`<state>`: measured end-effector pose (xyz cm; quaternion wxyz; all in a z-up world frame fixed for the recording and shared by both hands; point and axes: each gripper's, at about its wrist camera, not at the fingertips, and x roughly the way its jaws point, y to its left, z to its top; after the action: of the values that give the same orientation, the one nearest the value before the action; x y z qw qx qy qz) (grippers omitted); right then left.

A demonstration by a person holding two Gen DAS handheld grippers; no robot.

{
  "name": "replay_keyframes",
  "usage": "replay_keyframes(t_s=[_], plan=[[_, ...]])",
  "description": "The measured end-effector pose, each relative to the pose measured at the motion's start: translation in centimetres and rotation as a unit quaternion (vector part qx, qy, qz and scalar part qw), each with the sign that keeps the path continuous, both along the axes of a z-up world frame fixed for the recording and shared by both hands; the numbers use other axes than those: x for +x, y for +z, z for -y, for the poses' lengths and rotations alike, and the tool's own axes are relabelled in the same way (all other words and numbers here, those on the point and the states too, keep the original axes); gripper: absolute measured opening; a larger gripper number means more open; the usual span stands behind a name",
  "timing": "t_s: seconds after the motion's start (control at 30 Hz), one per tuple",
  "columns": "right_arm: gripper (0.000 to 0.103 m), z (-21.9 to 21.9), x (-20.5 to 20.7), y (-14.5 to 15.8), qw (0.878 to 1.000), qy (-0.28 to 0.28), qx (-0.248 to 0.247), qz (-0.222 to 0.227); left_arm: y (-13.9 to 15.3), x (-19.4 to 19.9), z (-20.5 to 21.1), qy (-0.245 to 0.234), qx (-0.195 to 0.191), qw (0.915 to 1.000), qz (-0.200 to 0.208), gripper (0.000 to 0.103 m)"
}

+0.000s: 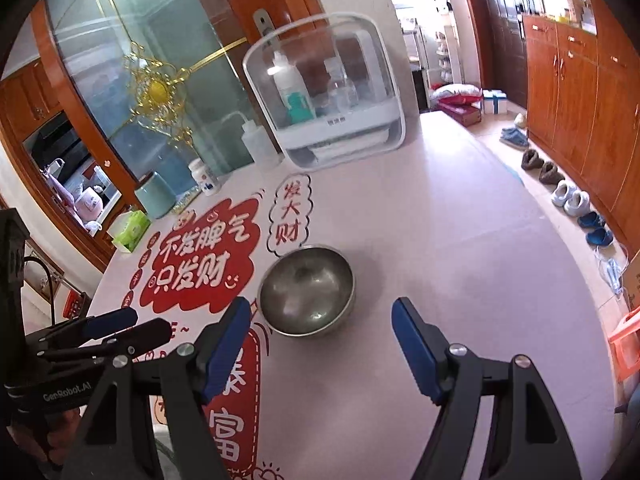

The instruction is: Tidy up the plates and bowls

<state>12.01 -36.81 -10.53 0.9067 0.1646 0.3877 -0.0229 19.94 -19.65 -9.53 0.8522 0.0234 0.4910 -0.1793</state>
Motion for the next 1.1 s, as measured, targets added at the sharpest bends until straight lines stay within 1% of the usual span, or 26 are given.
replay_keyframes(t_s=[0.2, 0.3, 0.47, 0.63, 0.67, 0.73, 0.77, 0.8, 0.83, 0.9, 1.0, 1.07, 1.1], plan=[[0.073, 0.8, 2.0, -2.9, 0.999, -0.001, 0.022, -0.032, -2.7, 1.6, 1.3, 0.008, -0.027, 0.9995, -0.014, 0.068], [0.073, 0.9, 2.6, -4.1, 0.999, 0.000, 0.031, -0.039, -4.3, 2.3, 1.7, 0.021, -0.039, 0.9988, -0.021, 0.067], [0.073, 1.2, 3.3, -6.5, 0.997, -0.013, 0.058, -0.051, -6.5, 3.1, 2.0, 0.041, -0.062, 0.9964, -0.041, 0.062], [0.061, 1.3, 4.0, -7.9, 0.996, -0.012, 0.072, -0.060, -8.6, 4.0, 2.2, 0.053, -0.071, 0.9943, -0.060, 0.061], [0.060, 1.3, 4.2, -8.1, 0.995, -0.010, 0.074, -0.060, -8.9, 4.1, 2.3, 0.053, -0.071, 0.9942, -0.062, 0.061], [0.053, 1.2, 4.4, -8.5, 0.995, -0.007, 0.074, -0.061, -9.2, 4.3, 2.3, 0.055, -0.071, 0.9940, -0.063, 0.061], [0.052, 1.2, 4.6, -8.7, 0.995, -0.005, 0.073, -0.064, -9.4, 4.4, 2.4, 0.054, -0.071, 0.9939, -0.065, 0.060], [0.049, 1.2, 4.7, -8.9, 0.995, -0.003, 0.074, -0.066, -9.6, 4.5, 2.5, 0.054, -0.071, 0.9938, -0.067, 0.058], [0.046, 1.3, 4.9, -9.1, 0.995, -0.002, 0.076, -0.068, -9.7, 4.6, 2.6, 0.053, -0.071, 0.9938, -0.069, 0.054], [0.044, 1.3, 5.1, -9.3, 0.994, 0.000, 0.079, -0.072, -10.0, 4.7, 2.8, 0.048, -0.065, 0.9941, -0.071, 0.052], [0.044, 1.4, 5.2, -9.6, 0.993, 0.003, 0.087, -0.076, -10.2, 4.7, 2.9, 0.046, -0.069, 0.9940, -0.071, 0.052], [0.040, 1.2, 5.3, -9.5, 0.993, 0.009, 0.087, -0.075, -10.3, 4.7, 3.0, 0.044, -0.069, 0.9940, -0.072, 0.052], [0.035, 1.1, 5.3, -9.5, 0.993, 0.014, 0.088, -0.075, -10.4, 4.7, 3.0, 0.043, -0.069, 0.9939, -0.073, 0.051]])
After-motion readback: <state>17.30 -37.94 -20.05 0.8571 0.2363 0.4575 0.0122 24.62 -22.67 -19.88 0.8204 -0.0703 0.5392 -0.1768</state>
